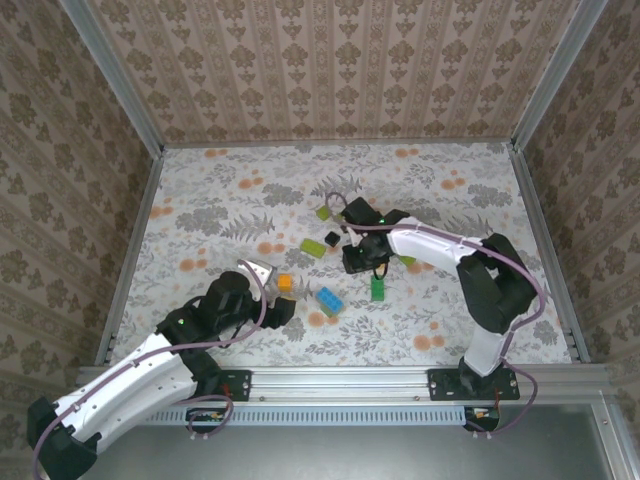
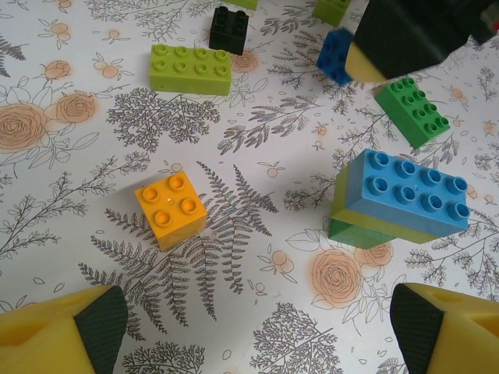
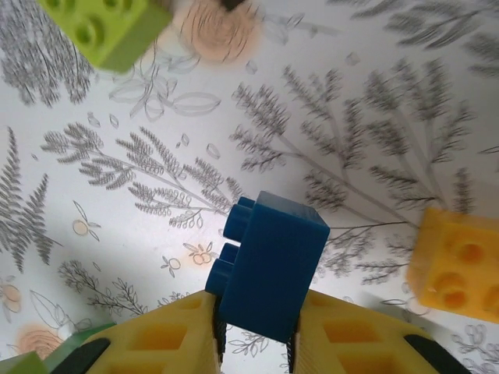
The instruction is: Assemble a carrot with lego
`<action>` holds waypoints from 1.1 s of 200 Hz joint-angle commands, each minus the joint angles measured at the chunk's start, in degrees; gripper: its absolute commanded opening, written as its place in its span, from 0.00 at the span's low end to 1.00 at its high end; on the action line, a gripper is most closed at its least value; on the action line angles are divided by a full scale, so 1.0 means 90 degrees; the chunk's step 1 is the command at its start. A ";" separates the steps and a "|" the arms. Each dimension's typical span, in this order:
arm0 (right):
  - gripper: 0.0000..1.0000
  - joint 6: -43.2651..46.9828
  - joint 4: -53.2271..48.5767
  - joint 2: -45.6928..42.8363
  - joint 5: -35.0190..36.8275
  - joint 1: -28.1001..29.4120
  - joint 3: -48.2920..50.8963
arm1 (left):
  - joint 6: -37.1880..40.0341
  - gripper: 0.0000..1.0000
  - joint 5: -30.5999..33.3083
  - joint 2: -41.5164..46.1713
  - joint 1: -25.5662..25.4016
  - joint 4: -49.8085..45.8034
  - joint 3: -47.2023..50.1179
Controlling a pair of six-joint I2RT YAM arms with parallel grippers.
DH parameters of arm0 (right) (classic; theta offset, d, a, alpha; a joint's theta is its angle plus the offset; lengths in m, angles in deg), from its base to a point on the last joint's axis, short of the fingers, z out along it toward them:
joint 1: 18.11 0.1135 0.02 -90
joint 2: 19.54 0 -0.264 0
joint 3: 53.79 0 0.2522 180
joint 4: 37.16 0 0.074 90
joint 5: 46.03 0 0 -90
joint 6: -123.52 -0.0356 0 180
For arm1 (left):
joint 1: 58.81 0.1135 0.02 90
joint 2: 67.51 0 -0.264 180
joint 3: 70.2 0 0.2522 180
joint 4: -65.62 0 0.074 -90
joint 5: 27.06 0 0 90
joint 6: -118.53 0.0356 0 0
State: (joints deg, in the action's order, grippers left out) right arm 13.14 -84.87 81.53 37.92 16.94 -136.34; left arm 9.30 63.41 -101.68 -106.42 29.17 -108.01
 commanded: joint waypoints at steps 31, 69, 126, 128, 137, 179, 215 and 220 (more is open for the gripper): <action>0.24 -0.0311 0.0650 -0.0224 -0.0563 -0.0283 0.0459 | 0.0124 0.90 0.0045 -0.0023 -0.0057 0.0111 0.0026; 0.24 -0.0656 0.1648 -0.0079 -0.1919 -0.0616 0.0929 | 0.0124 0.90 0.0045 -0.0013 -0.0052 0.0105 0.0026; 0.25 -0.0984 0.2518 0.0321 -0.2934 -0.1031 0.1370 | 0.0124 0.90 0.0045 -0.0026 -0.0056 0.0108 0.0026; 0.25 -0.0979 0.2509 0.0334 -0.2940 -0.1037 0.1366 | 0.0124 0.90 0.0045 -0.0027 -0.0060 0.0102 0.0026; 0.25 -0.0968 0.2458 0.0400 -0.2918 -0.1052 0.1345 | 0.0126 0.90 0.0044 -0.0021 -0.0059 0.0106 0.0026; 0.29 -0.0849 0.2008 0.0459 -0.2564 -0.1062 0.1147 | 0.0128 0.90 0.0050 -0.0025 -0.0060 0.0110 0.0029; 0.38 -0.0788 0.1743 0.0355 -0.2238 -0.1062 0.1107 | 0.0125 0.90 0.0050 -0.0037 -0.0055 0.0112 0.0021; 0.39 -0.0783 0.1727 0.0341 -0.2216 -0.1062 0.1110 | 0.0125 0.90 0.0053 -0.0041 -0.0056 0.0112 0.0020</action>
State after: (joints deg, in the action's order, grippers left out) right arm 5.23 -66.14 84.46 15.39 7.54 -125.00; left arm 9.30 63.41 -101.73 -106.42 29.17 -108.01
